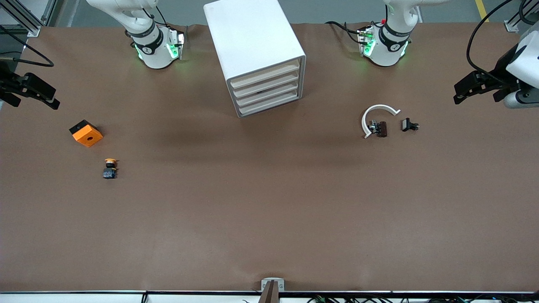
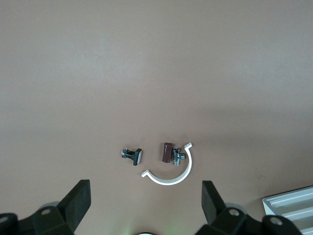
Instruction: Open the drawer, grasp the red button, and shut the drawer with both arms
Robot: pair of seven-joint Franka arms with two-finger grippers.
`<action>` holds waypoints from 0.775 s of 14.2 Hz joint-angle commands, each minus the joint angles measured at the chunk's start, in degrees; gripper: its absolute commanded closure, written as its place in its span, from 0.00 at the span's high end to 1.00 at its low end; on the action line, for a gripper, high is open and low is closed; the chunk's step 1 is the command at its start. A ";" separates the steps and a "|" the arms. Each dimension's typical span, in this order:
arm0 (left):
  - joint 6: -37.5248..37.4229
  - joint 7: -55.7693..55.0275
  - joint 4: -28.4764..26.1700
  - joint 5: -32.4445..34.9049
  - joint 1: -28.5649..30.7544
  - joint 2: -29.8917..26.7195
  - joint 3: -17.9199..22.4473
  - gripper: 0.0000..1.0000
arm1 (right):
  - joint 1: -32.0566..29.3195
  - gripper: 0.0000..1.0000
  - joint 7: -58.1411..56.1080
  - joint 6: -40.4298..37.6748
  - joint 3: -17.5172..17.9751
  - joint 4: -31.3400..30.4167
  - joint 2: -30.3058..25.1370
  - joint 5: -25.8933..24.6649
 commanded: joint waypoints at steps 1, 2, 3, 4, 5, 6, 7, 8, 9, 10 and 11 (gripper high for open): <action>-0.49 0.75 1.23 -0.56 -0.19 0.68 0.16 1.00 | 0.46 1.00 0.68 -0.10 -0.17 0.36 -0.38 0.55; -0.49 0.92 1.31 -0.56 0.07 1.29 0.16 1.00 | 0.46 1.00 0.68 -0.10 -0.17 0.36 -0.38 0.55; -0.49 0.93 1.40 -0.65 0.25 1.56 0.33 1.00 | 0.46 1.00 0.68 -0.10 -0.17 0.36 -0.38 0.55; -0.49 1.10 1.31 -0.65 0.25 1.65 0.33 1.00 | 0.46 1.00 0.68 -0.10 -0.17 0.36 -0.38 0.55; -0.49 1.10 1.31 -0.65 0.25 1.82 0.42 1.00 | 0.46 1.00 0.68 -0.10 -0.17 0.36 -0.38 0.55; -0.40 1.19 1.31 -0.65 0.34 2.43 0.51 1.00 | 0.46 1.00 0.68 -0.10 -0.17 0.36 -0.38 0.55; -0.48 1.02 1.23 -0.47 0.43 3.74 0.60 1.00 | 0.46 1.00 0.68 -0.10 -0.17 0.36 -0.38 0.55; -0.49 1.01 1.14 -0.39 0.43 5.76 0.60 1.00 | 0.46 1.00 0.68 -0.10 -0.17 0.36 -0.38 0.46; -0.40 -0.12 1.23 -0.39 0.25 7.08 0.60 1.00 | 0.46 1.00 0.68 -0.10 -0.17 0.36 -0.38 0.46; -0.31 -0.30 1.14 -0.30 -0.27 8.66 0.60 1.00 | 0.46 1.00 0.68 -0.10 -0.17 0.36 -0.38 0.46; 0.30 -1.61 0.96 -0.56 -0.45 10.94 0.16 1.00 | 0.46 1.00 0.68 -0.10 -0.17 0.36 -0.38 0.46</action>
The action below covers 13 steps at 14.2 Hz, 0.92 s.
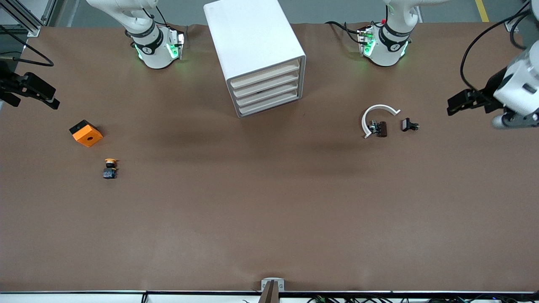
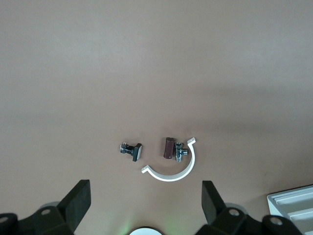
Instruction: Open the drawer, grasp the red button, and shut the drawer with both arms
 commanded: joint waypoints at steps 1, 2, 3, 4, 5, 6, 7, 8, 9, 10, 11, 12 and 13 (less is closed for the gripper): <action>1.31 -5.57 0.76 -0.39 -1.30 5.50 -0.57 1.00 | 0.40 1.00 0.68 -0.10 -0.18 0.24 -0.38 0.46; 2.02 -10.58 0.32 -0.47 -2.01 7.52 -0.75 1.00 | 0.40 1.00 0.68 -0.10 -0.18 0.24 -0.38 0.46; 2.12 -14.11 0.32 -0.65 -2.80 9.19 -1.36 1.00 | 0.40 1.00 0.68 -0.10 -0.18 0.24 -0.38 0.55; 2.12 -17.80 0.32 -0.74 -4.11 11.21 -2.06 1.00 | 0.40 1.00 0.68 -0.10 -0.18 0.24 -0.38 0.55; 2.38 -21.40 0.40 -0.91 -5.17 12.88 -2.24 1.00 | 0.49 1.00 0.68 -0.18 -0.09 0.24 -0.30 0.63; 2.64 -26.31 0.58 -2.65 -6.40 14.81 -2.33 1.00 | 0.75 1.00 0.77 -0.10 -0.09 0.24 -0.21 0.55; 3.43 -31.84 0.75 -4.50 -7.98 16.75 -2.24 1.00 | 0.92 1.00 0.77 -0.10 -0.09 0.24 -0.21 0.55; 4.39 -37.12 1.02 -4.60 -10.17 19.03 -2.24 1.00 | 0.93 1.00 0.77 -0.10 -0.18 0.24 -0.21 0.55; 4.58 -40.65 1.11 -4.69 -12.28 21.14 -2.24 1.00 | 0.93 1.00 0.77 -0.10 -0.18 0.24 -0.21 0.55; 5.10 -43.64 1.11 -4.95 -15.34 22.90 -2.24 1.00 | 0.93 1.00 0.77 -0.10 -0.18 0.24 -0.21 0.55; 6.41 -47.59 1.19 -5.39 -17.46 23.96 -2.24 1.00 | 0.93 1.00 0.77 -0.18 -0.18 0.24 -0.21 0.55; 7.21 -52.85 1.20 -7.22 -19.14 25.28 -2.24 1.00 | 0.93 1.00 0.77 -0.10 -0.18 0.24 -0.21 0.55; 7.39 -56.47 1.20 -8.89 -20.20 26.51 -2.24 1.00 | 0.84 1.00 0.77 -0.10 -0.18 0.24 -0.04 0.37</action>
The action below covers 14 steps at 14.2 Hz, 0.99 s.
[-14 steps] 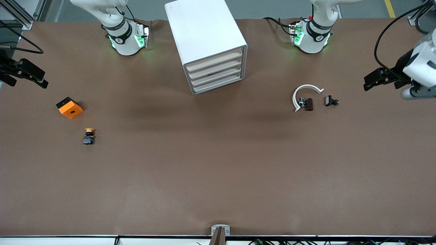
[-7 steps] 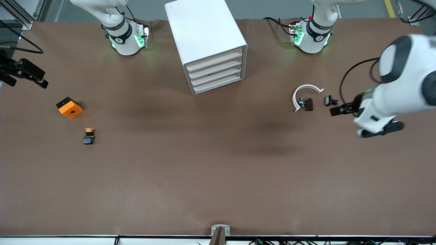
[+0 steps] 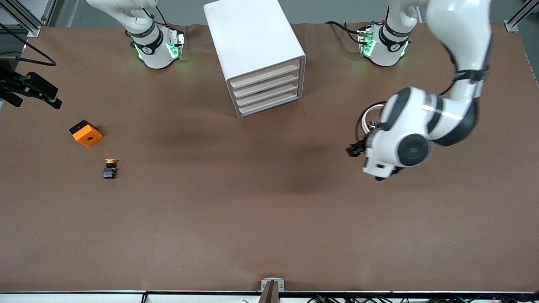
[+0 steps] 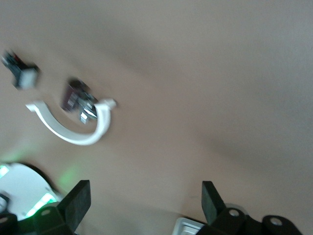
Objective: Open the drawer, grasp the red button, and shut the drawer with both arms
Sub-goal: 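Move the left gripper toward the handle of the white cabinet drawer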
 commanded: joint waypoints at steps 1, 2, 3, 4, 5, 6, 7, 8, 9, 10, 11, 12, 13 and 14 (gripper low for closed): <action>0.52 -9.10 1.74 -4.07 -2.98 3.14 0.44 1.00 | 0.42 1.00 0.86 -0.09 -0.27 0.23 0.05 0.11; 1.22 -12.17 2.53 -6.96 -3.77 4.19 0.44 1.00 | 0.33 1.00 0.86 -0.09 -0.27 0.23 0.05 0.11; 1.49 -16.03 2.80 -10.30 -4.30 4.90 0.44 1.00 | 0.25 1.00 0.86 -0.09 -0.27 0.23 0.23 0.19; 1.49 -20.25 2.97 -13.46 -4.40 5.69 0.44 1.00 | 0.33 1.00 0.86 -0.09 -0.27 0.23 0.23 0.11; 1.49 -23.94 2.89 -15.76 -4.74 5.87 0.35 1.00 | 0.51 1.00 1.03 0.43 -0.27 0.23 0.49 0.02; 1.49 -26.68 2.89 -18.56 -5.79 6.13 0.44 1.00 | 0.51 1.00 1.21 1.30 -0.27 0.23 0.58 0.37; 1.49 -29.92 2.89 -22.42 -7.28 6.31 0.44 1.00 | 0.60 1.00 1.30 2.10 -0.27 0.23 0.67 0.54; 1.49 -34.04 2.89 -24.37 -7.91 6.83 0.52 1.00 | 0.77 1.00 1.38 2.63 -0.18 0.23 0.67 0.63; 1.49 -38.52 2.89 -24.83 -8.09 7.10 0.44 1.00 | 1.29 1.00 1.47 2.80 -0.18 0.23 0.75 0.63; 1.41 -42.75 2.89 -25.01 -8.35 7.19 0.44 1.00 | 1.74 1.00 1.39 3.15 -0.18 0.23 0.84 0.63; 0.88 -46.96 2.89 -25.01 -8.79 7.10 0.35 1.00 | 2.17 1.00 1.47 3.68 -0.18 0.23 1.28 0.72; 0.36 -51.36 2.89 -24.57 -9.75 7.27 0.35 1.00 | 3.14 1.00 1.47 4.03 -0.18 0.23 1.54 0.72; -1.22 -56.01 2.80 -24.13 -10.11 7.36 0.44 1.00 | 4.19 1.00 1.47 4.04 -0.27 0.23 1.89 0.63; -2.71 -59.02 2.89 -24.13 -10.20 7.71 0.44 1.00 | 5.16 1.00 1.47 4.04 -0.18 0.23 2.59 0.63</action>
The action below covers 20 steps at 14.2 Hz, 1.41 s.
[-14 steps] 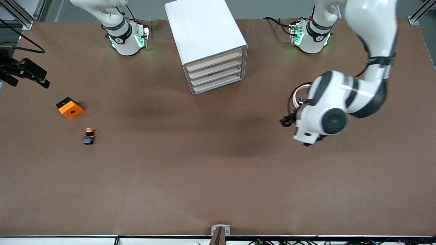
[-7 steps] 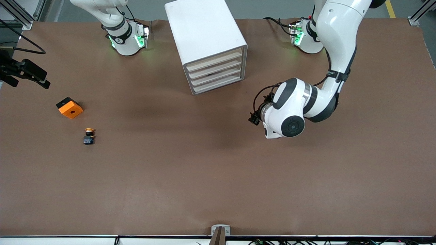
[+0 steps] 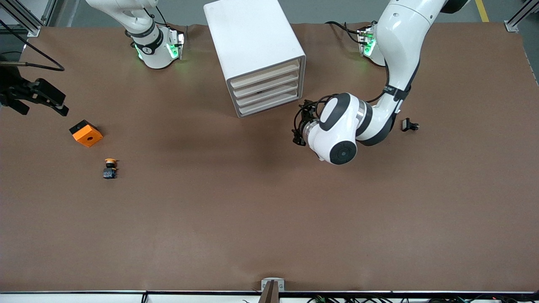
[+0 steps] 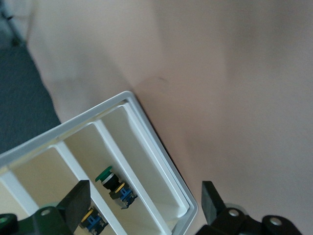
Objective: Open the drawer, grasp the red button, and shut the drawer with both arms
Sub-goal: 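Move the left gripper toward the handle of the white cabinet drawer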
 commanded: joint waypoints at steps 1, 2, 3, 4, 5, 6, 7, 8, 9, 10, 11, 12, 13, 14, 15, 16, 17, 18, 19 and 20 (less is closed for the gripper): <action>-3.32 -8.06 1.18 -0.54 -0.62 1.26 0.44 1.00 | 2.90 1.00 1.12 0.39 -0.27 0.26 1.58 0.36; -3.32 -8.42 1.18 -0.80 -1.06 1.27 0.44 1.00 | 3.42 1.00 1.12 0.39 -0.27 0.26 2.20 0.36; -4.02 -10.08 1.09 -1.15 -1.76 1.27 0.36 1.00 | 3.87 1.00 1.12 0.74 -0.27 0.26 2.72 0.36; -4.29 -11.32 1.18 -1.07 -1.94 1.35 0.27 1.00 | 4.22 1.00 1.20 1.35 -0.27 0.26 2.73 0.45; -4.29 -11.50 1.27 -1.07 -2.81 1.36 0.36 1.00 | 4.66 1.00 1.20 2.06 -0.36 0.26 2.90 0.45; -4.29 -11.50 1.18 -1.07 -3.17 1.62 0.36 1.00 | 4.83 1.00 1.20 2.41 -0.27 0.26 2.91 0.36; -4.29 -11.68 1.36 -1.15 -3.26 2.75 0.36 1.00 | 4.84 1.00 1.20 2.59 -0.27 0.26 2.91 0.45; -4.29 -11.85 2.14 -2.03 -3.69 3.46 0.36 1.00 | 4.84 1.00 1.29 2.76 -0.27 0.26 2.91 0.45; -4.38 -12.03 2.41 -3.34 -4.13 3.73 0.44 1.00 | 4.92 1.00 1.29 2.85 -0.27 0.26 2.99 0.45; -4.38 -11.77 2.41 -3.44 -4.22 3.82 0.36 1.00 | 4.92 1.00 1.29 3.03 -0.27 0.26 3.25 0.45; -4.38 -11.85 2.41 -3.61 -4.83 4.25 0.36 1.00 | 5.27 1.00 1.38 3.12 -0.27 0.26 3.52 0.45; -4.29 -11.77 2.41 -4.92 -5.54 4.69 0.36 1.00 | 5.62 1.00 2.51 3.21 -0.27 0.26 3.69 0.36; -4.29 -11.59 2.41 -6.94 -6.41 5.39 0.36 1.00 | 5.80 1.00 4.52 3.21 -0.27 0.26 3.96 0.36; -4.29 -11.50 2.41 -8.17 -6.60 6.18 0.36 1.00 | 5.98 1.00 6.20 3.29 -0.27 0.26 4.05 0.36; -4.29 -11.50 2.50 -9.23 -7.21 6.62 0.36 1.00 | 6.41 1.00 7.00 3.73 -0.27 0.26 4.05 0.36; -4.29 -11.24 2.59 -9.94 -7.73 6.72 0.36 1.00 | 6.51 1.00 7.18 4.08 -0.27 0.26 4.05 0.36; -4.29 -10.54 2.59 -10.64 -7.74 7.06 0.27 1.00 | 6.51 1.00 7.18 4.17 -0.36 0.26 4.13 0.36; -4.29 -10.10 2.59 -12.13 -7.91 7.33 0.27 1.00 | 6.51 1.00 7.18 4.17 -0.27 0.35 4.14 0.36; -4.29 -10.18 2.59 -13.45 -8.18 8.11 0.27 1.00 | 6.51 1.00 7.18 4.35 -0.27 0.35 4.14 0.36; -4.29 -10.27 2.59 -14.76 -8.27 8.38 0.36 1.00 | 6.51 1.00 7.18 4.35 -0.27 0.44 4.14 0.36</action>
